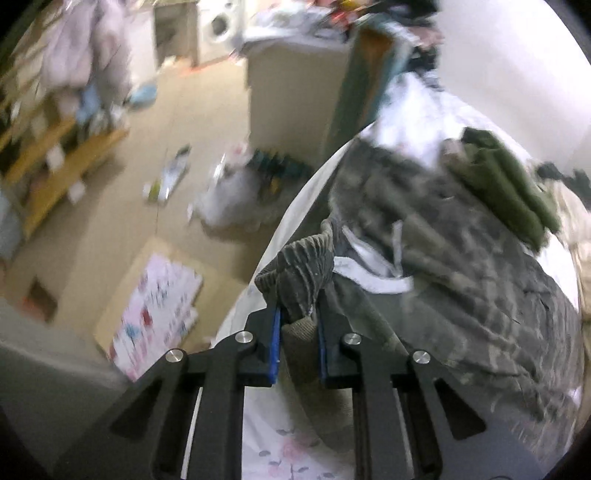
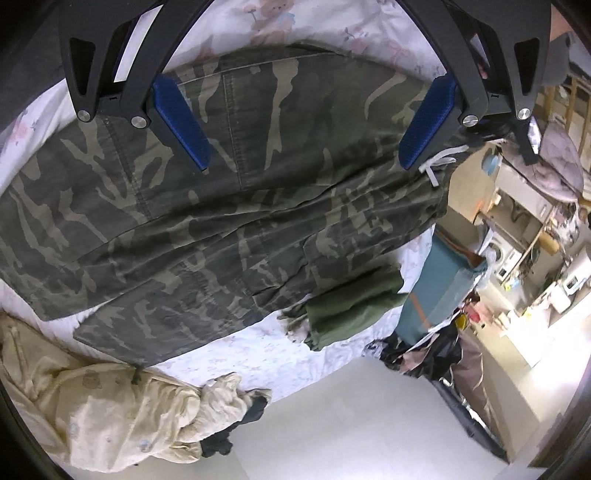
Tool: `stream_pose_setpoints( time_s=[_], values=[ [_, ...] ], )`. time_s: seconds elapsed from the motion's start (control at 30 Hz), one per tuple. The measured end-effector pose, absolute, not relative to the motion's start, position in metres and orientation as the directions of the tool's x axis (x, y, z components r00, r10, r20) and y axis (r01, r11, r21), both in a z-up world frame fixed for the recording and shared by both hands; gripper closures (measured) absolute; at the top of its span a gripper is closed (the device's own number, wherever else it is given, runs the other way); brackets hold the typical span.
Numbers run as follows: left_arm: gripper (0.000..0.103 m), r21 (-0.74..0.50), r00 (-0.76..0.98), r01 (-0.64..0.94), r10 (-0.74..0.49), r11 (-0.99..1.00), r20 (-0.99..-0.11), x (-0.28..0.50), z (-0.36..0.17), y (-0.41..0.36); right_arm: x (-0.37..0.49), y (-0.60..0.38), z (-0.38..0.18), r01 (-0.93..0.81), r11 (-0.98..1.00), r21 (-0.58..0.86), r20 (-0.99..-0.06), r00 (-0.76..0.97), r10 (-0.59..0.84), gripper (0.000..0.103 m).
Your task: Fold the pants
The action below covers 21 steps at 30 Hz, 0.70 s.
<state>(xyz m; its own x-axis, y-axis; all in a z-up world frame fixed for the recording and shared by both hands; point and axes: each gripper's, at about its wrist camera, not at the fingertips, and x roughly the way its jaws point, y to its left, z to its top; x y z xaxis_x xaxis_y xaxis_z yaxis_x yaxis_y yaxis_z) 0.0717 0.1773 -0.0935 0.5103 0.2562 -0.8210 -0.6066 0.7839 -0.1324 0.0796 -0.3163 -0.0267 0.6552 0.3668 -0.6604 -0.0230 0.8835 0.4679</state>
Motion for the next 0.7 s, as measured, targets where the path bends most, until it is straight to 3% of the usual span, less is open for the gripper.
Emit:
stream_pose_setpoints(
  time_s=[0.27, 0.47, 0.6, 0.7],
  values=[
    [0.091, -0.092, 0.499, -0.560, 0.246, 0.824, -0.831, 0.080, -0.067, 0.175, 0.070, -0.318, -0.053, -0.010, 0.804, 0.595, -0.668, 0.549, 0.501, 0.000],
    [0.091, -0.092, 0.490, -0.586, 0.263, 0.805, -0.831, 0.074, -0.072, 0.173, 0.038, -0.307, -0.134, 0.256, 0.627, 0.736, -0.672, 0.393, 0.628, 0.000],
    [0.091, -0.102, 0.494, -0.585, 0.254, 0.805, -0.831, 0.074, -0.073, 0.174, 0.039, -0.328, -0.168, 0.426, 0.537, 0.728, -0.685, 0.426, 0.591, 0.000],
    [0.091, -0.101, 0.495, -0.584, 0.255, 0.806, -0.831, 0.074, -0.072, 0.173, 0.054, -0.364, -0.179, 0.517, 0.560, 0.647, -0.762, 0.465, 0.451, 0.000]
  ],
)
